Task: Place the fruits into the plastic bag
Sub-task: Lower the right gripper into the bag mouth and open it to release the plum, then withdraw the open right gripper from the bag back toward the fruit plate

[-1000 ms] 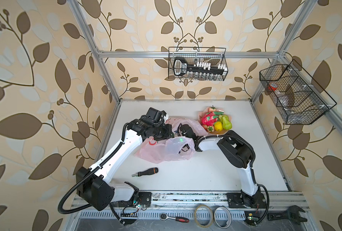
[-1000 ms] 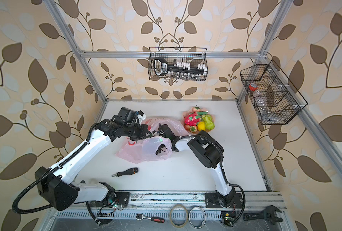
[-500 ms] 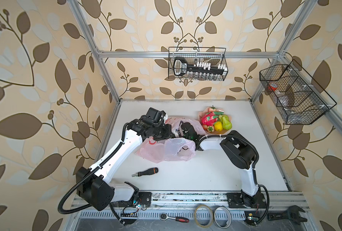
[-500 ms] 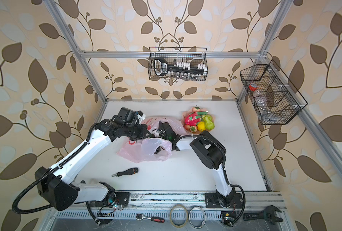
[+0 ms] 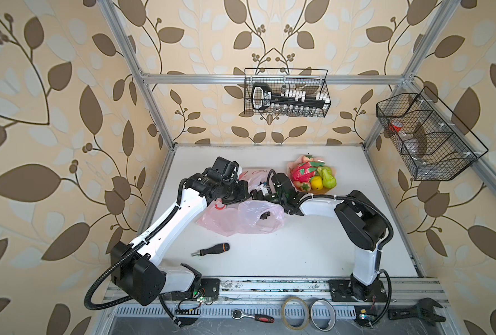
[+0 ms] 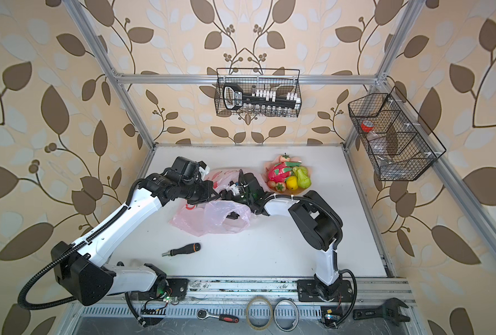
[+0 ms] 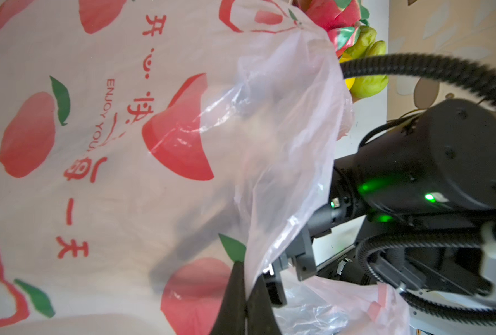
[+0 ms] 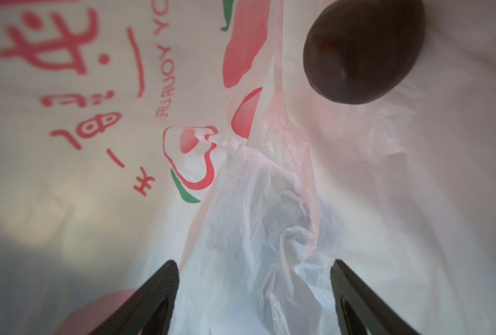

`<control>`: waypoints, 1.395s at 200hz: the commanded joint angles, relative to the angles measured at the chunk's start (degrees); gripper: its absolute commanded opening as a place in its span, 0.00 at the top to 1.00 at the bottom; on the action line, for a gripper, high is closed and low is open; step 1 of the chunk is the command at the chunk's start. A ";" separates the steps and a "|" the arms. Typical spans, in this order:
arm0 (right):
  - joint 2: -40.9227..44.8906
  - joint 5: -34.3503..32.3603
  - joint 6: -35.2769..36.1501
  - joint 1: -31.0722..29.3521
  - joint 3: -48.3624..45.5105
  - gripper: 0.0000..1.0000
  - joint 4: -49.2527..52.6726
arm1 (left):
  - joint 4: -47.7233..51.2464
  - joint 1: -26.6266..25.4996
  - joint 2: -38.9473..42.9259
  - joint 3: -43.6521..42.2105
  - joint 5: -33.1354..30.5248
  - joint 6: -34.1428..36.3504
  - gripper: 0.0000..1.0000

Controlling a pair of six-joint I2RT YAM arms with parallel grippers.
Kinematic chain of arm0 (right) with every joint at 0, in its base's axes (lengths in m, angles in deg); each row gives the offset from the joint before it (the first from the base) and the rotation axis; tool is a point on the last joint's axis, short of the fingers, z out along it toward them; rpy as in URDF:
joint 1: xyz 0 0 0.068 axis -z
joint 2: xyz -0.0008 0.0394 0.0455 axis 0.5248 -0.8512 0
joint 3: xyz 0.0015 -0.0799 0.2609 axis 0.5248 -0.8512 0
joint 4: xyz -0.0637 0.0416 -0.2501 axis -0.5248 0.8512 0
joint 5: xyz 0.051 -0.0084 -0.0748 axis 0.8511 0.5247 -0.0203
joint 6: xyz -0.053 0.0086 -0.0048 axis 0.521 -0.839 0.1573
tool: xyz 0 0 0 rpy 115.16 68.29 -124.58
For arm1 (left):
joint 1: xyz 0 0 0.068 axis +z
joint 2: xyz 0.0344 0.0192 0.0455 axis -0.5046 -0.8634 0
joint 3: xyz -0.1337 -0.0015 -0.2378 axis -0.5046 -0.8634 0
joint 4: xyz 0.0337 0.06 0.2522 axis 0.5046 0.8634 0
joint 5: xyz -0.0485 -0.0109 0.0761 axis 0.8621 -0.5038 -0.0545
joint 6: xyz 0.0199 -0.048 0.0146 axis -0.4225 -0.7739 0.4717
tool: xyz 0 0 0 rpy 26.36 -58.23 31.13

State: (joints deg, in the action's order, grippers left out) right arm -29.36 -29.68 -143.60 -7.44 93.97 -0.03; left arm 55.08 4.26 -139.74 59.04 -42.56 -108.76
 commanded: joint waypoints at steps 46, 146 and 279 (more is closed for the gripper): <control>8.00 -2.39 9.48 3.16 -5.49 0.17 13.37 | -1.06 0.29 1.22 -0.38 -1.74 -1.01 1.00; 22.34 -5.45 21.04 9.09 -10.21 0.15 29.31 | -0.94 0.47 1.83 -0.80 -1.40 -0.41 1.00; 44.56 -15.04 35.15 16.79 -14.93 0.09 47.85 | -2.17 0.48 2.78 -1.56 -1.37 0.16 1.00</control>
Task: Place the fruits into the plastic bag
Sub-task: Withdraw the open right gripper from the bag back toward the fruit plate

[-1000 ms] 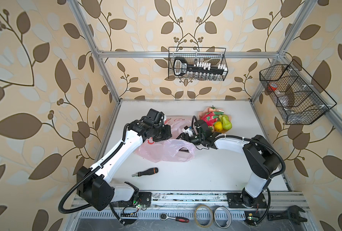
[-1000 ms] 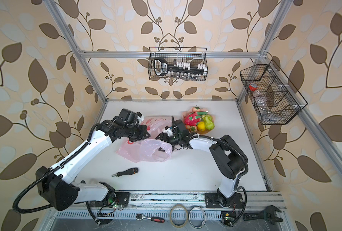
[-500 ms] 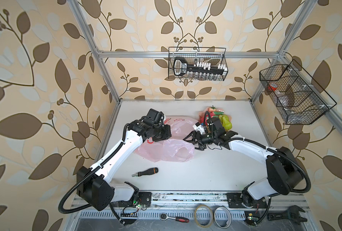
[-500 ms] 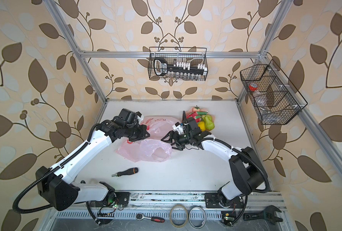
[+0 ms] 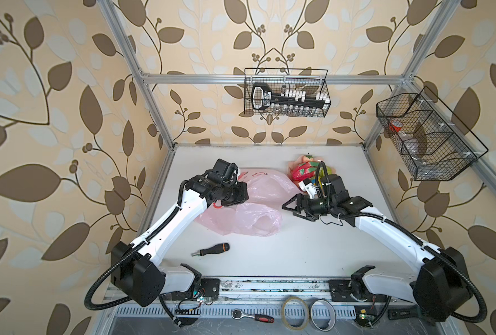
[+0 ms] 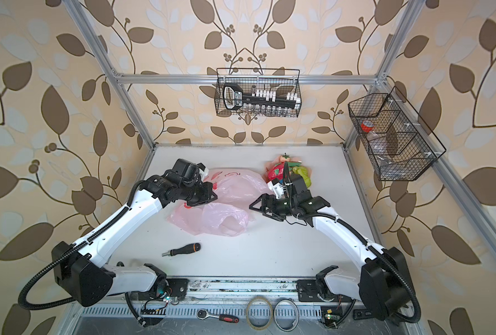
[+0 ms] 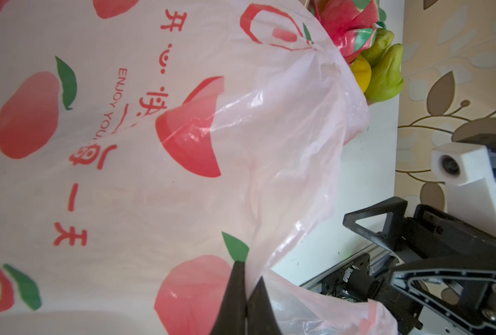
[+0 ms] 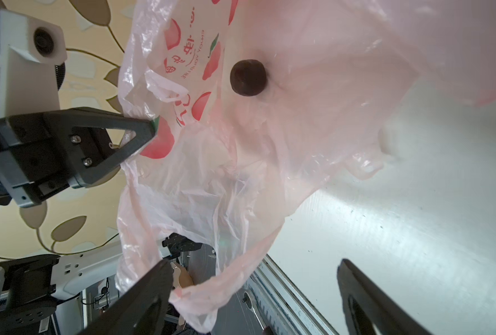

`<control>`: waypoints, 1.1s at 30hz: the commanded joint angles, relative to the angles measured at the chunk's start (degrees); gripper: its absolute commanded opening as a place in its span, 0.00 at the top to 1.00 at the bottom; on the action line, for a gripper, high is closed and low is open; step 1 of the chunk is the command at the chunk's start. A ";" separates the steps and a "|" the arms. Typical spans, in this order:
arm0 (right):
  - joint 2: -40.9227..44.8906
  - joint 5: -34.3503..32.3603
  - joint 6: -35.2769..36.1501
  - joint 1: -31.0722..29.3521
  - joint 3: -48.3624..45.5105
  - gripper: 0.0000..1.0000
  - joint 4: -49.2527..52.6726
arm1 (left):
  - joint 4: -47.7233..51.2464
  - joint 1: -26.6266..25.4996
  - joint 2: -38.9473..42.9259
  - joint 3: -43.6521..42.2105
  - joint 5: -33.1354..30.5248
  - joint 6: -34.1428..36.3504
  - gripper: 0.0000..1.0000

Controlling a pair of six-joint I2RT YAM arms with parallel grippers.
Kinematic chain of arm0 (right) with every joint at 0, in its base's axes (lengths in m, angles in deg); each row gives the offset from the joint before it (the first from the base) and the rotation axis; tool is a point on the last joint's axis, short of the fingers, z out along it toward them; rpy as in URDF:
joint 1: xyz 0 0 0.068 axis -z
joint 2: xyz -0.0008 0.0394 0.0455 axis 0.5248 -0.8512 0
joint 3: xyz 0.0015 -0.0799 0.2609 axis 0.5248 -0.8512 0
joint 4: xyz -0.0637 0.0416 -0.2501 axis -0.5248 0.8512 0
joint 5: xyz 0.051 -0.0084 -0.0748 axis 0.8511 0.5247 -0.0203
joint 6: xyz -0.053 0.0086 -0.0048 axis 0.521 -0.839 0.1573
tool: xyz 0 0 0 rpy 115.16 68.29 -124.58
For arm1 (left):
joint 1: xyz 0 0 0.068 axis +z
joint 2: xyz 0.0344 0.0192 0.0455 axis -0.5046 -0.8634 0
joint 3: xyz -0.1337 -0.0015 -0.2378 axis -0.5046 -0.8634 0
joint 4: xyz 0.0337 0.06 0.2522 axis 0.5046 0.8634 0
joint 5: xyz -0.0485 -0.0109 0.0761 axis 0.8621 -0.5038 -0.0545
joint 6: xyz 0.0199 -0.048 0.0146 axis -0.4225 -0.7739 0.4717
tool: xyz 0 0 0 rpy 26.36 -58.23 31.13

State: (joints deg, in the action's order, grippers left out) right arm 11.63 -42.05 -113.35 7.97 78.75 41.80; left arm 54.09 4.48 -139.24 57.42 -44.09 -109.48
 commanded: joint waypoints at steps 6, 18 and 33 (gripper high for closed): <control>8.76 -3.39 6.43 5.25 0.37 0.07 8.71 | -1.08 0.26 2.56 -0.14 0.06 1.16 1.00; 15.08 -3.97 13.81 19.61 6.74 0.00 16.30 | -0.75 0.25 2.56 0.57 0.04 2.05 1.00; 9.79 -17.18 18.71 24.41 22.06 0.00 28.11 | -0.57 0.24 3.00 0.48 0.39 2.18 1.00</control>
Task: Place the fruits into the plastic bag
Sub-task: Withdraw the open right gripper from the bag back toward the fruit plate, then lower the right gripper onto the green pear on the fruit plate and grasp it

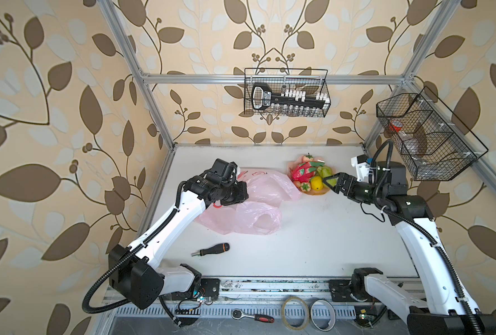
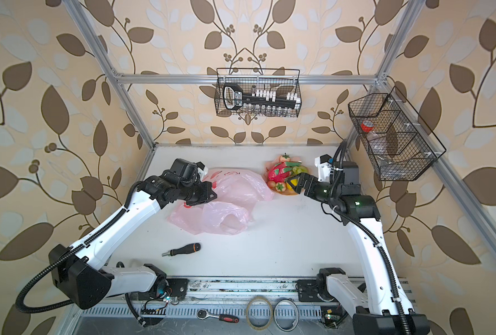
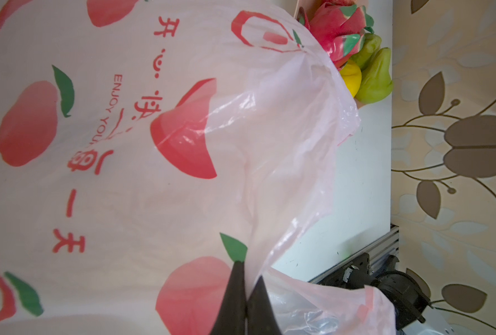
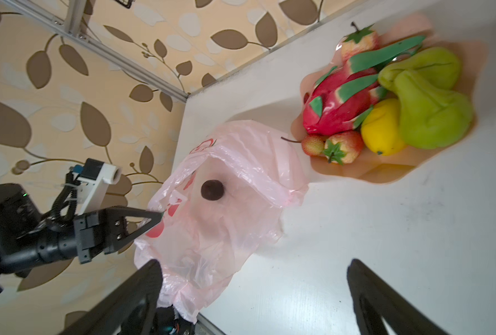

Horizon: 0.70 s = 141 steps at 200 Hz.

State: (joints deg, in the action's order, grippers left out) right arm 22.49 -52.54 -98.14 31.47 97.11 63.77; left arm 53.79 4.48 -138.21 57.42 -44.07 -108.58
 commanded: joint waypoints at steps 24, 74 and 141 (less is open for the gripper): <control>-1.42 -16.06 5.26 1.77 8.84 0.00 9.95 | -0.24 0.25 2.40 0.07 0.28 1.19 1.00; 0.64 -31.47 8.62 0.21 14.77 0.00 12.47 | -0.61 0.24 2.85 -0.80 0.21 0.72 1.00; -0.94 -29.91 8.11 -1.04 13.28 0.00 10.70 | -1.01 0.24 2.85 -0.94 0.02 0.38 1.00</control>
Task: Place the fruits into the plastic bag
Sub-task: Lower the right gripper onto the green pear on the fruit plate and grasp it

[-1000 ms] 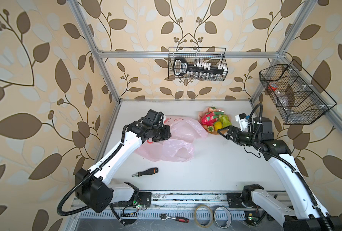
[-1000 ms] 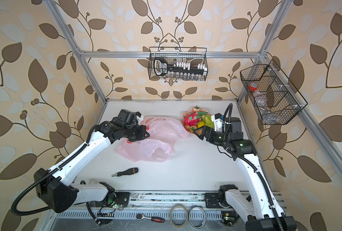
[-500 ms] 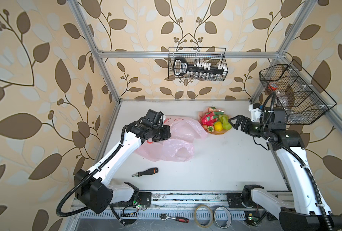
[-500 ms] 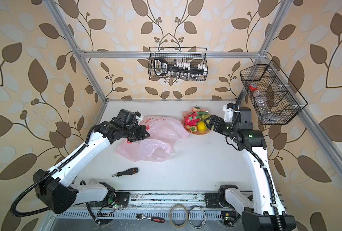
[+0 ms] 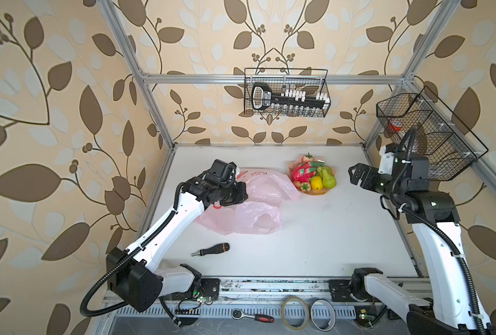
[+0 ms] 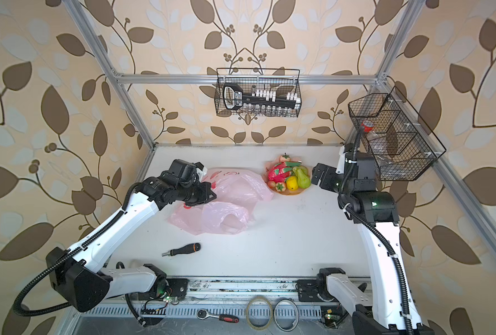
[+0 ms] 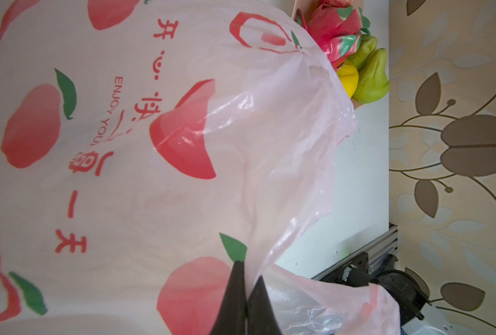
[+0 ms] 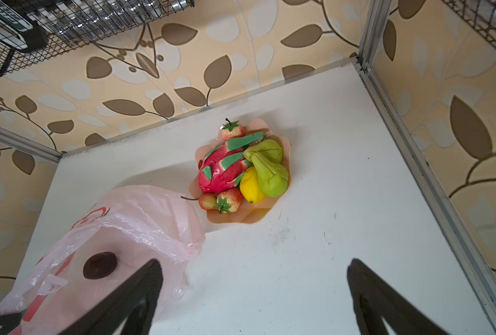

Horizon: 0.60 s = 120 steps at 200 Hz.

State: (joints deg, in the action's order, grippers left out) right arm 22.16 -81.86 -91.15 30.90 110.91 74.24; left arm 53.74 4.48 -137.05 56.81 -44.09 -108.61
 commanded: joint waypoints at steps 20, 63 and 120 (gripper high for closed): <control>-1.67 1.28 0.44 -0.61 -1.96 0.00 -0.96 | -1.01 0.25 1.69 -0.51 0.15 0.42 1.00; -3.63 7.01 -2.52 -0.15 -7.56 0.02 -6.21 | -0.92 0.25 2.00 -0.68 0.13 0.40 1.00; -5.79 13.25 -8.15 2.32 -18.59 0.04 -15.96 | -0.66 0.24 2.64 -1.04 0.21 0.65 1.00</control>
State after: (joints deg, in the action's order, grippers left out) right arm 17.35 -71.91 -96.70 32.15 95.78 63.86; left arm 53.72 4.48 -136.77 56.57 -44.09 -108.63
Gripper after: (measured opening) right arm 0.961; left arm 0.055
